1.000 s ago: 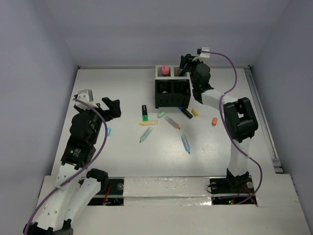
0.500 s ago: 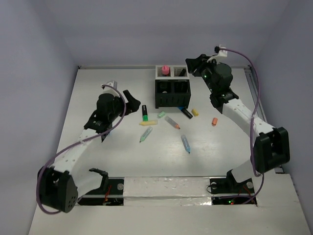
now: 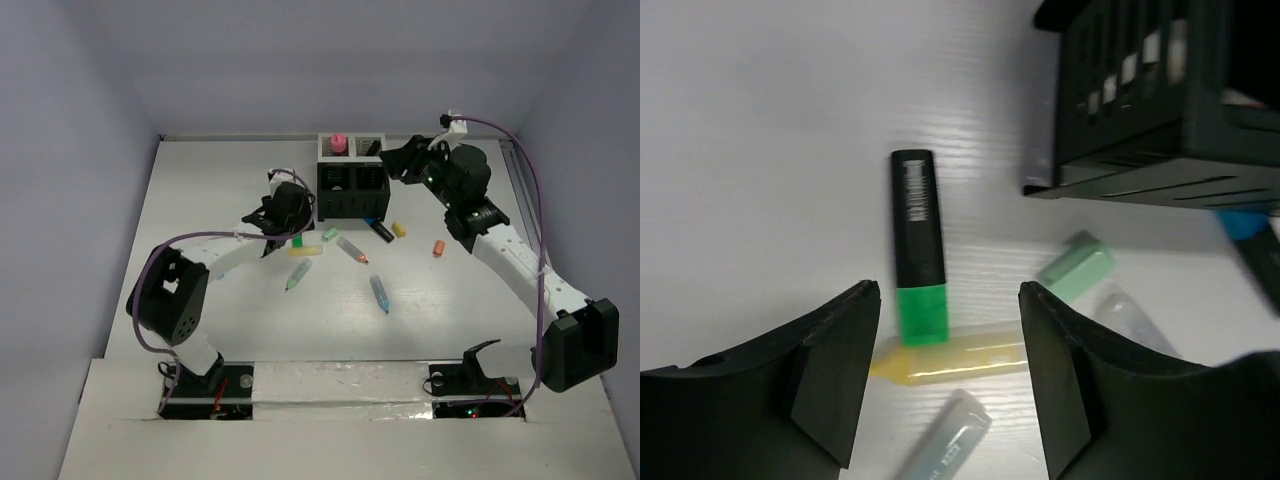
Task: Sort the stationery into containers
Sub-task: Pick up the pen from the center of the board.
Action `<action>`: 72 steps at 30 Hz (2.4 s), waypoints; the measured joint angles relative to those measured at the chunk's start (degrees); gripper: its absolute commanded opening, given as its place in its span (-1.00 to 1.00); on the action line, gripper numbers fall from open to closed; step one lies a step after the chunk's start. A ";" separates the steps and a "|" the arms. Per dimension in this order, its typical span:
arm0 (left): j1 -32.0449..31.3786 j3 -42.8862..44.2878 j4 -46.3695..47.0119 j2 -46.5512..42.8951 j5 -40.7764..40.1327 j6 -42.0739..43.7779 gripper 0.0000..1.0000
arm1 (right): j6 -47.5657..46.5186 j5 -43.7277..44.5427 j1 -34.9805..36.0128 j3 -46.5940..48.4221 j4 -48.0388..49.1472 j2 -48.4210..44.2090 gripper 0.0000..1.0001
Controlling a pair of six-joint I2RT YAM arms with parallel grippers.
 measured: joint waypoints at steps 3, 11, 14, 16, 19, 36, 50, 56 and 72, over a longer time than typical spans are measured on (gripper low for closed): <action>-0.33 0.00 -0.50 4.00 -2.99 0.00 0.09 | -0.87 -1.01 0.00 0.00 -1.07 -0.61 0.01; -0.72 1.42 -1.64 12.90 -7.41 0.59 -0.03 | -1.33 -4.37 0.00 0.00 -2.62 -0.61 0.01; -0.72 3.10 -1.40 14.21 -7.56 0.70 -0.12 | -1.18 -5.49 0.00 0.00 -2.62 -0.61 0.01; -0.72 3.37 -1.01 14.69 -7.72 0.72 -0.22 | -1.11 -5.99 0.00 0.00 -2.62 -0.61 0.01; -0.72 3.56 -0.59 15.15 -8.61 1.05 -0.36 | -1.09 -6.38 0.00 0.00 -2.62 -0.61 0.01; -1.31 -1.68 1.77 -3.06 -10.16 6.54 -0.74 | 2.60 -14.51 0.04 1.14 -2.91 2.32 0.70; -10.05 -18.60 16.15 -28.37 -3.74 10.99 -0.76 | 10.69 -19.02 10.23 7.04 -2.86 11.06 0.71; -13.11 -19.02 17.68 -29.00 -3.63 12.46 -0.76 | 12.57 -16.83 12.07 7.21 -2.89 14.58 0.57; -15.61 -19.02 19.91 -29.14 -6.10 14.75 -0.43 | 15.82 -17.73 12.39 8.37 -2.45 18.60 -0.84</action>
